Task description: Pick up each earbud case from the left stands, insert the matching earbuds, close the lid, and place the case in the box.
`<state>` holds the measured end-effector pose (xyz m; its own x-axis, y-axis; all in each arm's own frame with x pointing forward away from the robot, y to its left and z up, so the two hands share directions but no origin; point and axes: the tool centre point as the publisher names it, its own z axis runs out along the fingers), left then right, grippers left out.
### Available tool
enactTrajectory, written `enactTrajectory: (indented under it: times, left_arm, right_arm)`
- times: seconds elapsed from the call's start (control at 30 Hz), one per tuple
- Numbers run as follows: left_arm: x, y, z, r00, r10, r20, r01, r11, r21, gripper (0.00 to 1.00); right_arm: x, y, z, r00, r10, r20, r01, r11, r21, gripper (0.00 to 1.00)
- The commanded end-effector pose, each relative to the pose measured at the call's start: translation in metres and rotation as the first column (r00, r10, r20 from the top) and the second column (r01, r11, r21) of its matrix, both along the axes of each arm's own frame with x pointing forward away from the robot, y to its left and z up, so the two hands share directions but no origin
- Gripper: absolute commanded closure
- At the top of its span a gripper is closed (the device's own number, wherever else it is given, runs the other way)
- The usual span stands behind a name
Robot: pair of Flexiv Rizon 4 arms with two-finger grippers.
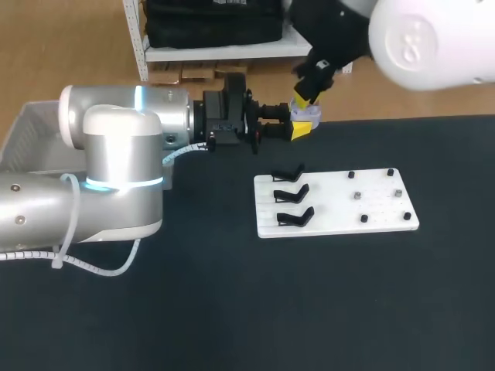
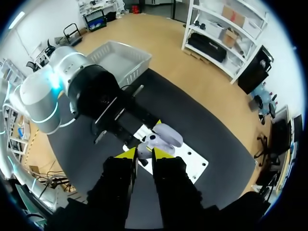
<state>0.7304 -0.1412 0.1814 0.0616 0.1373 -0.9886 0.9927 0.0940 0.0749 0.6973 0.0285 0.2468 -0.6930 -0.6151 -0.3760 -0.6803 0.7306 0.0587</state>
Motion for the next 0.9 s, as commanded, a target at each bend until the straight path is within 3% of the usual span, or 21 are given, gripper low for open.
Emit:
enactTrajectory:
  times: [0.03,0.9]
  left_arm:
    - [-0.001,0.000,-0.002,1.000,0.005,0.007,-0.005,1.000,-0.009,1.00]
    - [-0.001,0.000,-0.002,1.000,0.005,0.007,-0.005,1.000,-0.009,1.00]
  right_arm:
    - [0.005,0.003,-0.005,1.000,0.004,-0.002,-0.004,1.000,-0.005,1.00]
    - [0.015,-0.002,-0.017,0.998,0.054,0.014,-0.053,0.997,-0.054,1.00]
